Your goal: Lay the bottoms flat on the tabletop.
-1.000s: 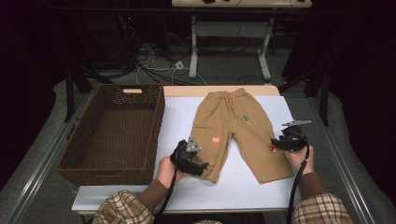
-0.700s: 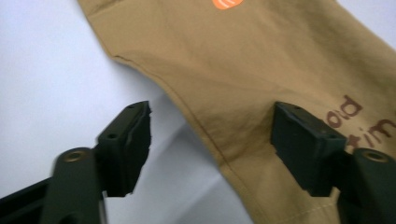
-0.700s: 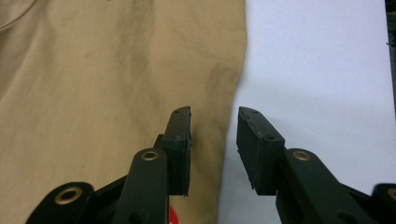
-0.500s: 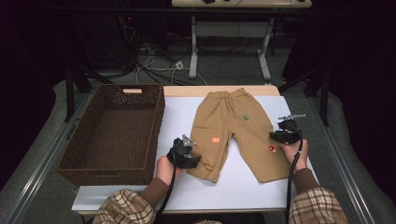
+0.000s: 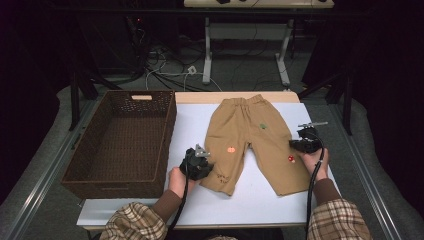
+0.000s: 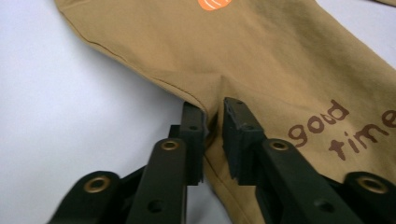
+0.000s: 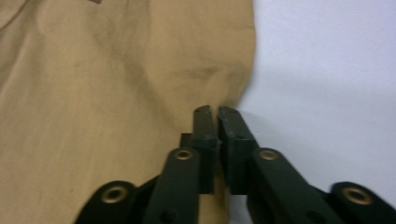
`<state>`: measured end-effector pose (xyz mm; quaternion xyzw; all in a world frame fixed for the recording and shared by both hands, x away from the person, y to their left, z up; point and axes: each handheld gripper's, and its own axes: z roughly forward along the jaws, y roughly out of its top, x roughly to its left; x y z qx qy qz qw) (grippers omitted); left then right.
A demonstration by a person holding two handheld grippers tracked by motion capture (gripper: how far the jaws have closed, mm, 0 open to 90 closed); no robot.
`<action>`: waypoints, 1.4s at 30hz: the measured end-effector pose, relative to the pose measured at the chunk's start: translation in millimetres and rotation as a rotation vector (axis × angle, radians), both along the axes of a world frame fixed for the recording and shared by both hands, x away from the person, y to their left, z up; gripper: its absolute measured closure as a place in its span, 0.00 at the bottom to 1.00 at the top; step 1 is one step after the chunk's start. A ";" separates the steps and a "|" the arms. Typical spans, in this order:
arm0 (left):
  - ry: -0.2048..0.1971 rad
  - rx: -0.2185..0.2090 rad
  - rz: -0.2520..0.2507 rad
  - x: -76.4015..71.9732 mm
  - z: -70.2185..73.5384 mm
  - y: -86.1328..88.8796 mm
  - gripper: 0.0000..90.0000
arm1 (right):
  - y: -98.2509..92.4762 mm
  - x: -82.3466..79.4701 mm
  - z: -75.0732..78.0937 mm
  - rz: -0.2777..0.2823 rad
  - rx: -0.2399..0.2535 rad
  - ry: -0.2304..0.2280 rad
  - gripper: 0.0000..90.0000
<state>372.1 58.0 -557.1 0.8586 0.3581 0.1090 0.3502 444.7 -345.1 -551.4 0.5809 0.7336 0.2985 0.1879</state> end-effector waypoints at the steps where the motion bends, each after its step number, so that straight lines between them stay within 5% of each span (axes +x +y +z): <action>1: 0.002 -0.005 -0.005 0.3 -0.2 0.0 0.92 | 0.4 -0.1 0.1 0.000 -0.001 0.000 0.99; 23: 0.010 -0.016 -0.031 -15.2 1.0 1.5 0.98 | -0.3 -16.3 4.4 0.036 -0.072 -0.011 0.99; 42: 0.006 -0.015 -0.050 -27.1 2.5 0.9 0.99 | -4.3 -28.5 6.3 0.058 -0.082 0.011 0.99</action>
